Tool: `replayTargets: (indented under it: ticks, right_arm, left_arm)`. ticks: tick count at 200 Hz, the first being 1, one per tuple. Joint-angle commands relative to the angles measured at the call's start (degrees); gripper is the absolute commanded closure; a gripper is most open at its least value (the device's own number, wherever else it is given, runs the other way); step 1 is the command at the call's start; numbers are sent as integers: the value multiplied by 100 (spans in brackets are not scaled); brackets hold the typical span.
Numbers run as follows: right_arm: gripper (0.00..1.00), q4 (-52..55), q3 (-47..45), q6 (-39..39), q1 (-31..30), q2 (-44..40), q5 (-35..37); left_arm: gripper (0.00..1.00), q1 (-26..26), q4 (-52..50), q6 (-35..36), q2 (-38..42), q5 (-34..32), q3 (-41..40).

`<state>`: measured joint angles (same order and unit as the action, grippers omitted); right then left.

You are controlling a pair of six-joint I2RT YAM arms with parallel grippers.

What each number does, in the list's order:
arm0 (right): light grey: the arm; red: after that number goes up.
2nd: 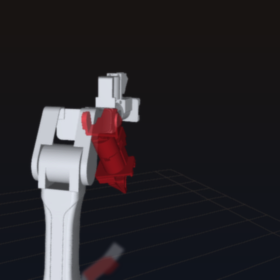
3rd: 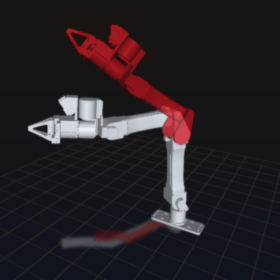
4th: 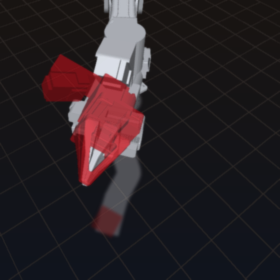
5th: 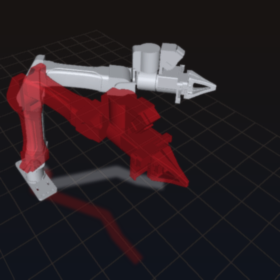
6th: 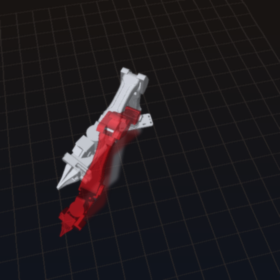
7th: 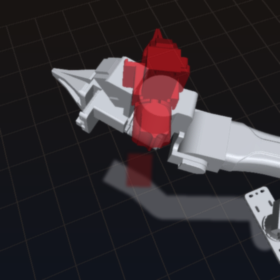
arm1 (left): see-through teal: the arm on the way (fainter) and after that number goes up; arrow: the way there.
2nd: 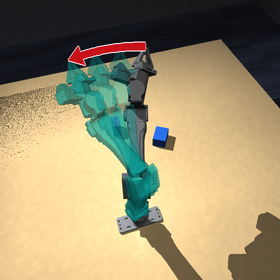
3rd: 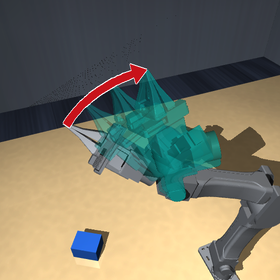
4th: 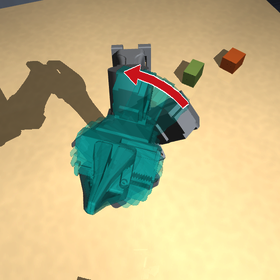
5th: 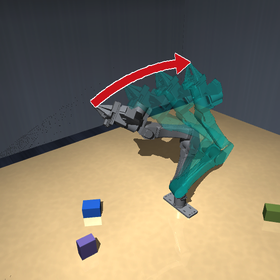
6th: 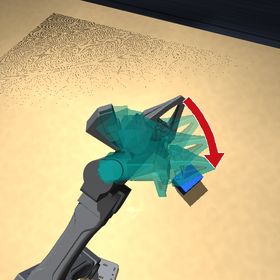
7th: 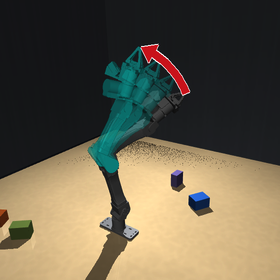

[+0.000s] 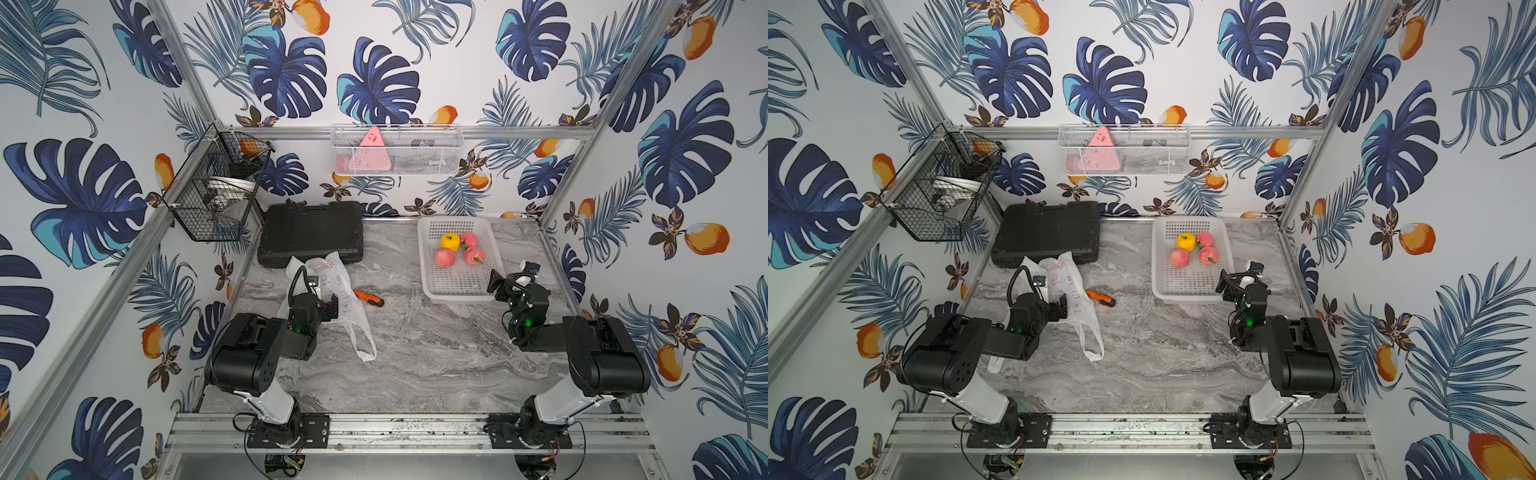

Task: Place the peach into a plastic bag & tie a knot
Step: Pick up the plastic bag at the center of the board.

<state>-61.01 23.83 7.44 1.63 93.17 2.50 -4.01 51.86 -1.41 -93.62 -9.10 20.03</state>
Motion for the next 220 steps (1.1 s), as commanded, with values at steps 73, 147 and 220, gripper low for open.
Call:
replayTargets:
  ticks: [73,147,220]
  right_arm:
    - [1,662,-20,-336,21,206,110]
    - [1,661,-19,-340,22,210,110]
    - [1,1390,68,-419,-416,-634,1368]
  left_arm:
    - [1,6,734,273,-130,180,97]
    - [1,23,722,268,-130,207,107]
    - [1,-128,678,436,89,101,45]
